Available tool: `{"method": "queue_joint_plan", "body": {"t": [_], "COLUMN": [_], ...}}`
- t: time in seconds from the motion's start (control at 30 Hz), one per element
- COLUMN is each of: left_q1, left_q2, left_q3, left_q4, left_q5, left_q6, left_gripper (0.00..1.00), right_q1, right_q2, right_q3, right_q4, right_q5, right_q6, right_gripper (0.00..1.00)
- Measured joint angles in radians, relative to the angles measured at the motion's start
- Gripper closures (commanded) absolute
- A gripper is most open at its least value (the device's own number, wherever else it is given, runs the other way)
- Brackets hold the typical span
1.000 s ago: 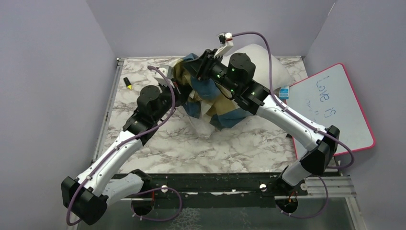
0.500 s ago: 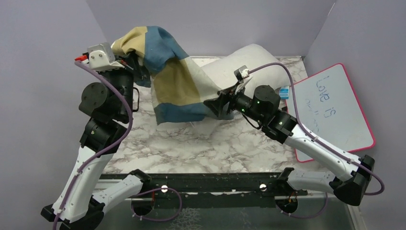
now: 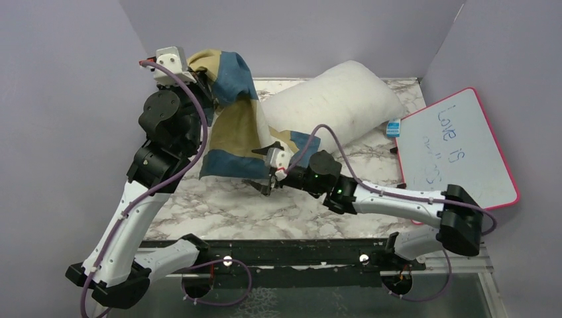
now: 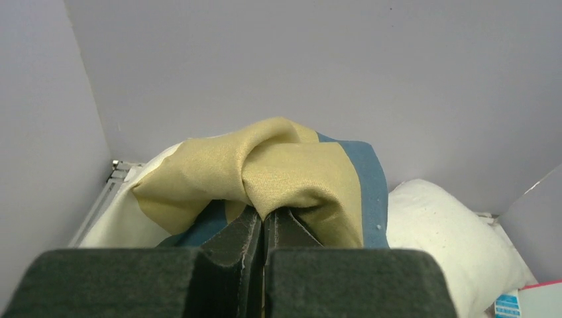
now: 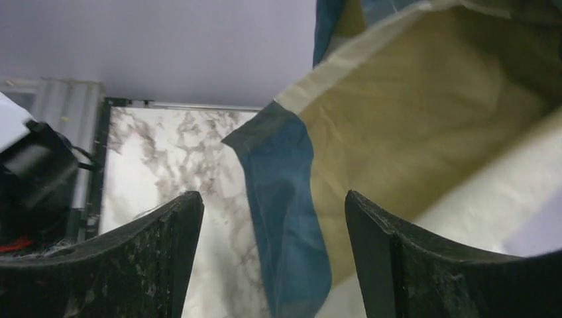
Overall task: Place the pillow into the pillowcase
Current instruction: Flatten out the pillowcase at the center of the board.
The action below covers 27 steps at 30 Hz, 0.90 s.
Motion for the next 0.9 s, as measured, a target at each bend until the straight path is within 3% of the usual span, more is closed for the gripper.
{"method": "queue_joint_plan", "body": {"t": [0.23, 0.5, 0.57, 0.6, 0.63, 0.7, 0.8, 0.9], "left_q1": [0.0, 0.0, 0.0, 0.0, 0.0, 0.0, 0.0, 0.0], "left_q2": [0.018, -0.008, -0.014, -0.017, -0.019, -0.026, -0.035, -0.046], "left_q3": [0.035, 0.037, 0.037, 0.037, 0.037, 0.037, 0.037, 0.037], "left_q4": [-0.023, -0.026, -0.03, -0.032, -0.034, -0.039, -0.048, -0.056], "left_q5": [0.007, 0.008, 0.008, 0.008, 0.008, 0.008, 0.007, 0.003], "left_q6": [-0.033, -0.049, -0.049, -0.049, -0.049, -0.049, -0.048, -0.043], "left_gripper": [1.0, 1.0, 1.0, 1.0, 1.0, 1.0, 1.0, 1.0], "right_q1": [0.104, 0.121, 0.118, 0.116, 0.113, 0.103, 0.097, 0.098], "right_q2": [0.25, 0.554, 0.615, 0.649, 0.68, 0.743, 0.793, 0.745], "right_q3": [0.011, 0.06, 0.084, 0.097, 0.111, 0.144, 0.16, 0.122], "right_q4": [0.289, 0.497, 0.561, 0.605, 0.646, 0.734, 0.843, 0.87], "right_q5": [0.097, 0.227, 0.253, 0.266, 0.281, 0.317, 0.375, 0.428], "right_q6": [-0.493, -0.952, -1.044, -1.094, -1.137, -1.217, -1.311, -1.31], "right_gripper": [0.0, 0.0, 0.05, 0.1, 0.22, 0.64, 0.97, 0.99]}}
